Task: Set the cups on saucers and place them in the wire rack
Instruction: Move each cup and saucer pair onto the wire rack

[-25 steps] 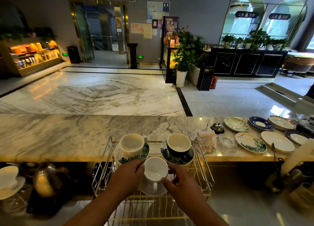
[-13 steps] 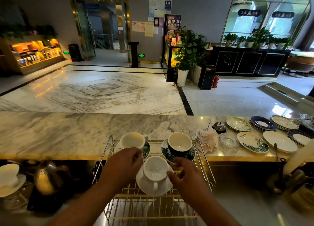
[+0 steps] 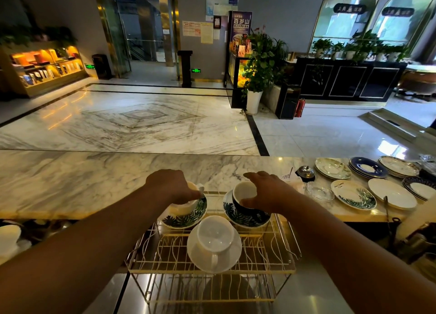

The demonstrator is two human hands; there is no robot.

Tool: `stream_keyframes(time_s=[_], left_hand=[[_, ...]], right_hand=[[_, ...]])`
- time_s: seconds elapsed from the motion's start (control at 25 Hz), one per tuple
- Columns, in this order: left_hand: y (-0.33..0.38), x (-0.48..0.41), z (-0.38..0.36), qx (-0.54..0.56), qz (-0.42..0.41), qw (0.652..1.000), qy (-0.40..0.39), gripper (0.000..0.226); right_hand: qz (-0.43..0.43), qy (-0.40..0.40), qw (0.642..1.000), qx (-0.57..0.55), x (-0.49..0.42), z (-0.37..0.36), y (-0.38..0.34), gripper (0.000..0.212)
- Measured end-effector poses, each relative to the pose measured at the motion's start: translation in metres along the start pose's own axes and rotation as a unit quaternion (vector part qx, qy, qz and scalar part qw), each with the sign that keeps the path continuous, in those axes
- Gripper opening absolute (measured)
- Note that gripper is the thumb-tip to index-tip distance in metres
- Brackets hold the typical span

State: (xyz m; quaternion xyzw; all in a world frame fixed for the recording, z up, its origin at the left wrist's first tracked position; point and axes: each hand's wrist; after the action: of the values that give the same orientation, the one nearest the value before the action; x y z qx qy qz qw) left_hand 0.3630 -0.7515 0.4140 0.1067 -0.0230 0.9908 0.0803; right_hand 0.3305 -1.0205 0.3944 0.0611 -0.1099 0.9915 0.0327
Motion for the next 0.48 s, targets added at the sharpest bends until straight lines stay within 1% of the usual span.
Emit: stream_keyframes(time_s=[0.08, 0.16, 0.36, 0.48], left_hand=[[0.003, -0.007, -0.001, -0.013, 0.011, 1.000, -0.017, 0.105], [0.004, -0.012, -0.003, -0.024, 0.017, 0.999, -0.021, 0.101], [0.005, -0.020, -0.007, -0.041, 0.014, 0.999, -0.028, 0.099], [0.007, -0.021, -0.007, -0.040, -0.011, 0.999, -0.032, 0.089]], right_hand=[[-0.008, -0.043, 0.999, 0.003, -0.009, 0.000, -0.001, 0.101], [-0.006, -0.063, 0.998, 0.004, -0.015, -0.001, -0.001, 0.104], [-0.004, -0.077, 0.997, 0.029, -0.021, -0.004, -0.003, 0.105], [0.000, -0.072, 0.996, 0.053, -0.024, -0.004, -0.006, 0.106]])
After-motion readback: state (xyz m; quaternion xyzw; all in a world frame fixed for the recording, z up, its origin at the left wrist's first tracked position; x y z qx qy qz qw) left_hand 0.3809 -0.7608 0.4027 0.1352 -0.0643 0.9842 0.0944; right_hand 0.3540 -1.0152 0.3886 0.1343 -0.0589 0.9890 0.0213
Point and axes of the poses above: each hand's wrist, its own x-axis away from the middle knuckle, its own z-axis out of the back of the hand, y = z × x, and after that the axes turned 8 degrees about -z, right-handed
